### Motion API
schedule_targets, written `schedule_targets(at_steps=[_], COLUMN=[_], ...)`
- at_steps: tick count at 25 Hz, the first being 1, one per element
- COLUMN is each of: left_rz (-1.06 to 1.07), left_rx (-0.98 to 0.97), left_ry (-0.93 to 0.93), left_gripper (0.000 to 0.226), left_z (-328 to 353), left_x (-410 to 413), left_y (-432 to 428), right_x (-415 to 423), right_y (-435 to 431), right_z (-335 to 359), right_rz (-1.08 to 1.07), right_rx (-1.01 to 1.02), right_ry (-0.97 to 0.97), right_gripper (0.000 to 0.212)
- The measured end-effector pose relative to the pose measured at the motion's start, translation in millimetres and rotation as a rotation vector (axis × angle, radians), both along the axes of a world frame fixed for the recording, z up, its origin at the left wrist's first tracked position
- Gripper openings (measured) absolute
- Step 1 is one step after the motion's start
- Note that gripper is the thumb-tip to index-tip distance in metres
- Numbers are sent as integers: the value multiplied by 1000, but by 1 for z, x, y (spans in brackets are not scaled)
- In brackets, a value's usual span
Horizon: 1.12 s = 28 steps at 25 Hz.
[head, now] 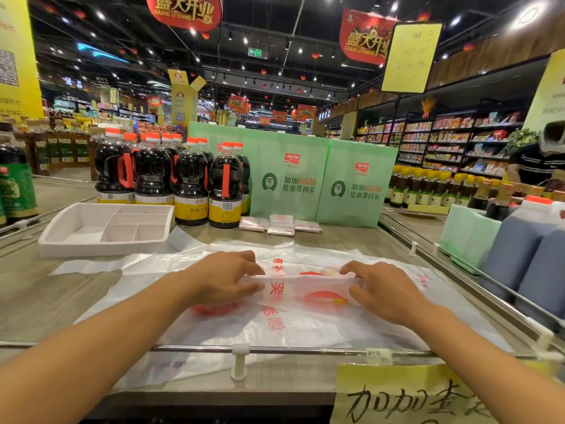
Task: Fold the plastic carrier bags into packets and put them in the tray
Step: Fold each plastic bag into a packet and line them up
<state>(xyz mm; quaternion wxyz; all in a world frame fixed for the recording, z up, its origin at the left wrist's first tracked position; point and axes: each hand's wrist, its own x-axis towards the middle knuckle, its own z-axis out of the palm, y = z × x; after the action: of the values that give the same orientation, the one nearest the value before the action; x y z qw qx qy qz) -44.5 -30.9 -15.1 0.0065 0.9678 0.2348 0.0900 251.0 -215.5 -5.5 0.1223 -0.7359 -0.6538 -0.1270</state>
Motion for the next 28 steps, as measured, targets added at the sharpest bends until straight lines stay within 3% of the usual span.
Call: schedule_targets(at_steps=[7, 12, 15, 18, 23, 28], left_rz=[8, 114, 174, 176, 178, 95], left_rx=[126, 282, 125, 1, -30, -133], left_ry=[-175, -45, 50, 120, 171, 119], left_gripper=[18, 34, 50, 71, 55, 61], left_z=[11, 7, -1, -10, -21, -20], left_x=[0, 4, 7, 7, 12, 17], left_y=[-4, 2, 3, 0, -4, -9], right_x=[3, 2, 7, 6, -13, -14], right_y=[0, 7, 10, 10, 16, 28], right_z=[-1, -6, -13, -17, -23, -19], right_rz=[-35, -124, -127, -66, 106, 86], right_rx=[51, -44, -106, -165, -298, -419], right_ry=[43, 34, -21, 57, 47, 12], right_gripper=[30, 35, 38, 41, 56, 62])
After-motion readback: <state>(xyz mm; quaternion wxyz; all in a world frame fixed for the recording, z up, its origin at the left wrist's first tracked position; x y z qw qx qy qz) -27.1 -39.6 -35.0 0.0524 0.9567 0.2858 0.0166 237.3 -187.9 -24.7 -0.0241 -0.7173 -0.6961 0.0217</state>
